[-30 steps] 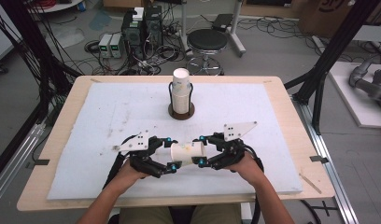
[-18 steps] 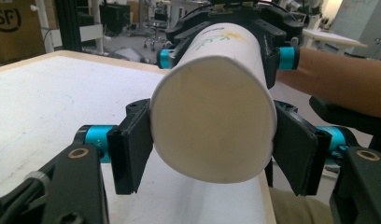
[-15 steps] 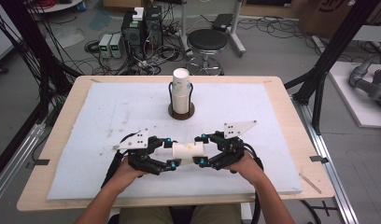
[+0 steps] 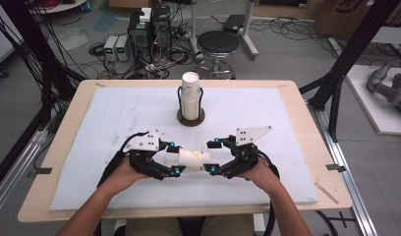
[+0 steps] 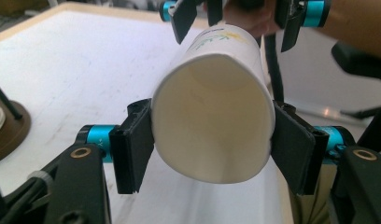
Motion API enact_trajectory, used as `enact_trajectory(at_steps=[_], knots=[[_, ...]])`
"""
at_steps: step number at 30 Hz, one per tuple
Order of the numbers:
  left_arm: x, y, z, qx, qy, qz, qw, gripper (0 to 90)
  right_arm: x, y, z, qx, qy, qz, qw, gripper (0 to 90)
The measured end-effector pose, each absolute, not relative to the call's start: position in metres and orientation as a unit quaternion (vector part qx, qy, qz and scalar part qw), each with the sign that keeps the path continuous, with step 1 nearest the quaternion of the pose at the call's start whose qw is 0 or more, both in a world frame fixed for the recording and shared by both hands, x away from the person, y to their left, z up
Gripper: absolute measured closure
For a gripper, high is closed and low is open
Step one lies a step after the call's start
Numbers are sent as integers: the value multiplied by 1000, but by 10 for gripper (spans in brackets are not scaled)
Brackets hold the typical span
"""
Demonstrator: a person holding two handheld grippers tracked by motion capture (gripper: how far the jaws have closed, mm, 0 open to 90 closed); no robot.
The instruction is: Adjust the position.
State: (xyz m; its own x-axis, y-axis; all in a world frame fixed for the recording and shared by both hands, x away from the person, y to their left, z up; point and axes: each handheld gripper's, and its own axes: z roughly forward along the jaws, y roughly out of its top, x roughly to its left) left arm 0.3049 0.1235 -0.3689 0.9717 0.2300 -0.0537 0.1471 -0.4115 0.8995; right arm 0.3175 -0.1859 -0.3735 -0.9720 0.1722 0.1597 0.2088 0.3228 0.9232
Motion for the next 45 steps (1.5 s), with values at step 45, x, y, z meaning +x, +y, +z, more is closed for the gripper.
enact_trajectory(at_steps=[45], knots=[[319, 93, -312, 950, 54, 50, 303, 350, 317, -135, -356, -42, -903, -424, -56, 210]])
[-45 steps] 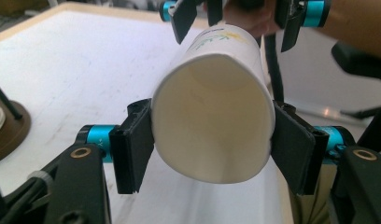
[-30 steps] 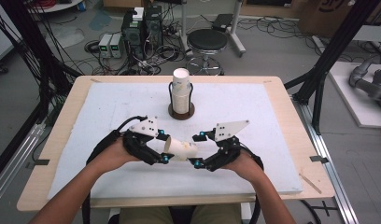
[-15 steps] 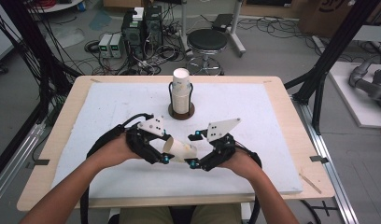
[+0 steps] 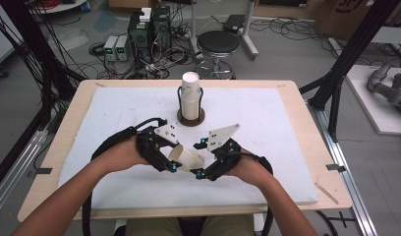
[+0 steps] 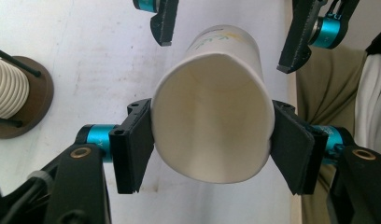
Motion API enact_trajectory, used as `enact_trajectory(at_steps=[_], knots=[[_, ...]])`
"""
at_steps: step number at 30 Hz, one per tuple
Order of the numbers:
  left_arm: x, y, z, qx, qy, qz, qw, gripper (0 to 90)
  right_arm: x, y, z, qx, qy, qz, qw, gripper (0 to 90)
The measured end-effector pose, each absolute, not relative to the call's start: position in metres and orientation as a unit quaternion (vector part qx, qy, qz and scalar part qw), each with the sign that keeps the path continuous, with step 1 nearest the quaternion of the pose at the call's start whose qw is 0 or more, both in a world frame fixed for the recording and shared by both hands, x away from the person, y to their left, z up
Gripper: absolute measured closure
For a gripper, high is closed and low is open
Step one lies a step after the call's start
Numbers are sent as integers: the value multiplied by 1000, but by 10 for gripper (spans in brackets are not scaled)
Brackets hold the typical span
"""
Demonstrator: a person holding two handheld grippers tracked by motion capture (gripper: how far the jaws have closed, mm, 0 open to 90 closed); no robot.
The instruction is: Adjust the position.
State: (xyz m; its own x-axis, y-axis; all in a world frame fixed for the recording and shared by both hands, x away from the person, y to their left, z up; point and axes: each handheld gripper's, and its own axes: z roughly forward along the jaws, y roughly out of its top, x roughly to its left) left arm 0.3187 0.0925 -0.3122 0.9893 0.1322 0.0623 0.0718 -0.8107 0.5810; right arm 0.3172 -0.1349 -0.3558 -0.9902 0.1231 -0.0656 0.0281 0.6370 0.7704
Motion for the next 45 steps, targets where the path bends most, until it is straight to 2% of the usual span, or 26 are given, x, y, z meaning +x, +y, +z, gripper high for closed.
enact_trajectory(at_steps=[14, 20, 24, 34, 38, 40, 45], knots=[[320, 87, -316, 955, 51, 44, 290, 350, 318, -117, -353, 24, 927, 369, 58, 215], [320, 87, -316, 955, 53, 41, 291, 350, 319, -109, -355, 21, 937, 345, 52, 273], [320, 86, -317, 954, 53, 39, 292, 350, 320, -106, -355, 22, 941, 336, 46, 361], [321, 88, -321, 947, 68, 33, 312, 329, 322, -105, -358, 30, 943, 328, 40, 375], [321, 91, -324, 936, 78, 34, 342, 275, 323, -107, -360, 33, 940, 338, 33, 375], [322, 93, -326, 928, 81, 47, 361, 157, 323, -108, -361, 35, 940, 338, 28, 374], [321, 107, -331, 893, 98, 39, 437, 154, 324, -114, -361, 40, 935, 352, 23, 375]])
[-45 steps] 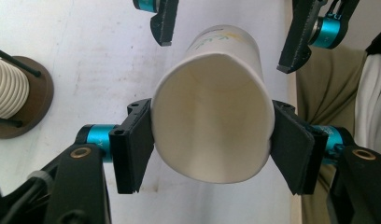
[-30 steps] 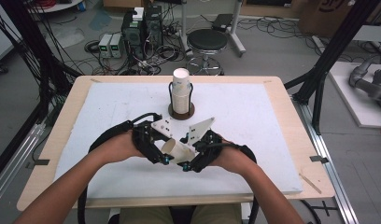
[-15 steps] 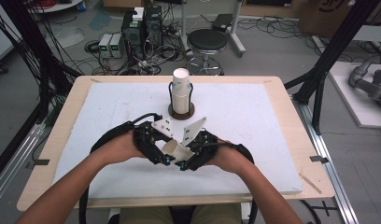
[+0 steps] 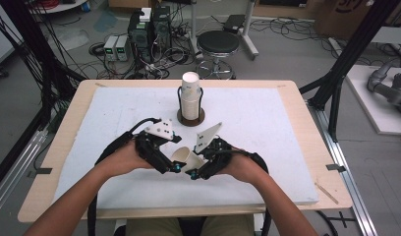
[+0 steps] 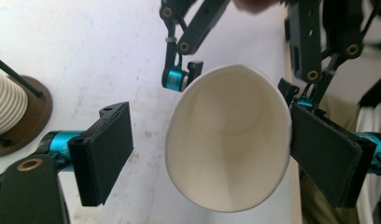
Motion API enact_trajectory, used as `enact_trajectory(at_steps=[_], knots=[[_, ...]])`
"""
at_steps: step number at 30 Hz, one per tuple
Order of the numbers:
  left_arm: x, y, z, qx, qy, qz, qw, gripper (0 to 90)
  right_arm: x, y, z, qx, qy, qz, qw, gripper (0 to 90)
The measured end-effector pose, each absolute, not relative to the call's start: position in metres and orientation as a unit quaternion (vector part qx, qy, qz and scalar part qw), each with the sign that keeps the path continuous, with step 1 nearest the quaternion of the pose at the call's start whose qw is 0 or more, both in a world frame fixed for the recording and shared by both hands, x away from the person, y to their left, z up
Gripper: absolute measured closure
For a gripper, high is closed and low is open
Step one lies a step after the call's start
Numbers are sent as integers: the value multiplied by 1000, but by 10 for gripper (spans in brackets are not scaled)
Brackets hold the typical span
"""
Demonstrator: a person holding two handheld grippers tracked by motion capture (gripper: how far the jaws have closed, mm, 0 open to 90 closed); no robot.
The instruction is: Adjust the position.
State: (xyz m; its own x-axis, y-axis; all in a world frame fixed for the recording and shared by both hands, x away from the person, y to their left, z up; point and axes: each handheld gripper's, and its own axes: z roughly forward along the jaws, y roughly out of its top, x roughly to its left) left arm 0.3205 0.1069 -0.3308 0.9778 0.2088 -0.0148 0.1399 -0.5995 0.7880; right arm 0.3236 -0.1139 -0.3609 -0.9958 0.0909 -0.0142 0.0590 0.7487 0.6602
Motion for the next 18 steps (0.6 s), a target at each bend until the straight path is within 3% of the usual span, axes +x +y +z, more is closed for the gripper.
enact_trajectory(at_steps=[10, 18], knots=[[314, 138, -341, 827, 151, 58, 539, 155, 325, -135, -367, 64, 921, 384, 26, 372], [310, 160, -358, 790, 198, 91, 574, 155, 322, -159, -378, 92, 898, 429, 44, 362]])
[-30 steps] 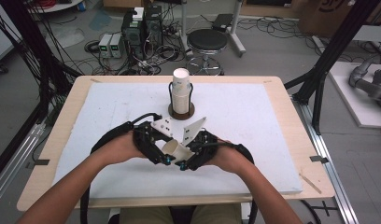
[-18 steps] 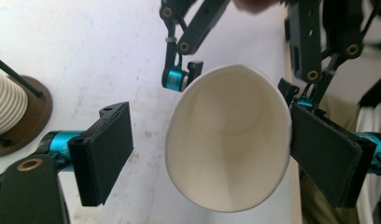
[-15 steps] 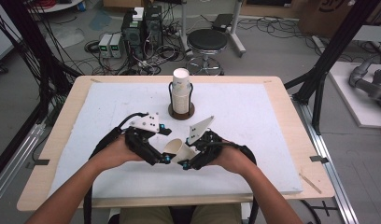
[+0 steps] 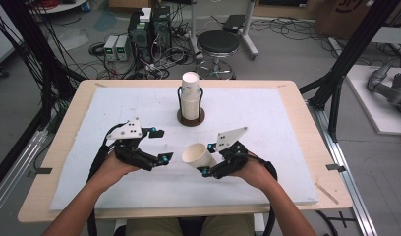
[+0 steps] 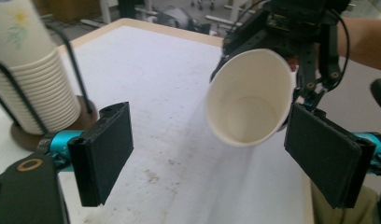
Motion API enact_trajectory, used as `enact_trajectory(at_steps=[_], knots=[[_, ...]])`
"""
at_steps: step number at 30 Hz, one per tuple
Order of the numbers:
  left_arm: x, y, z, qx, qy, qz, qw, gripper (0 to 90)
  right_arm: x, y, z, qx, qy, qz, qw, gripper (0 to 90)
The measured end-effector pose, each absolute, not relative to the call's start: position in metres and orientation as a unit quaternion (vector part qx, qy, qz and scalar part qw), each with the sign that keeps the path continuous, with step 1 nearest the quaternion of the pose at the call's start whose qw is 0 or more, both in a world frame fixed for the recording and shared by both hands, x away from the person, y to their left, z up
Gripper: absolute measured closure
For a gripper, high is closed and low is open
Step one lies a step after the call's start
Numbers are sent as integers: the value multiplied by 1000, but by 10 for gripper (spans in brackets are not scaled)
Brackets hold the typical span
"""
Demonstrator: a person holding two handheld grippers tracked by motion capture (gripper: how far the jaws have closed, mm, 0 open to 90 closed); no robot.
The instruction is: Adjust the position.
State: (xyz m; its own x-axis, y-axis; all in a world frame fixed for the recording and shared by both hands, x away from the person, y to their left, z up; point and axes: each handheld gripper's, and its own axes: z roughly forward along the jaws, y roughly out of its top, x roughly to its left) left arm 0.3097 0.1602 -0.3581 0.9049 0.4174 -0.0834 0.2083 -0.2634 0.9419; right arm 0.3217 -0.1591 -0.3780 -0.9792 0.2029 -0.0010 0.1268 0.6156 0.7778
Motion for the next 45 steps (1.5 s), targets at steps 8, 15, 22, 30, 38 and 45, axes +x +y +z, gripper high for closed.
enact_trajectory(at_steps=[8, 15, 22, 30, 38, 45], knots=[[305, 175, -375, 757, 226, 115, 603, 155, 317, -181, -388, 116, 872, 472, 60, 358], [301, 182, -389, 744, 242, 127, 610, 158, 315, -194, -395, 139, 854, 495, 77, 353], [299, 192, -401, 725, 265, 144, 619, 157, 315, -208, -398, 161, 833, 519, 103, 353], [298, 200, -414, 721, 279, 153, 616, 161, 313, -222, -398, 180, 806, 549, 131, 348], [297, 201, -419, 719, 281, 152, 617, 162, 313, -233, -400, 198, 790, 561, 147, 344], [298, 210, -423, 710, 292, 158, 621, 162, 313, -246, -400, 227, 767, 575, 170, 343]])
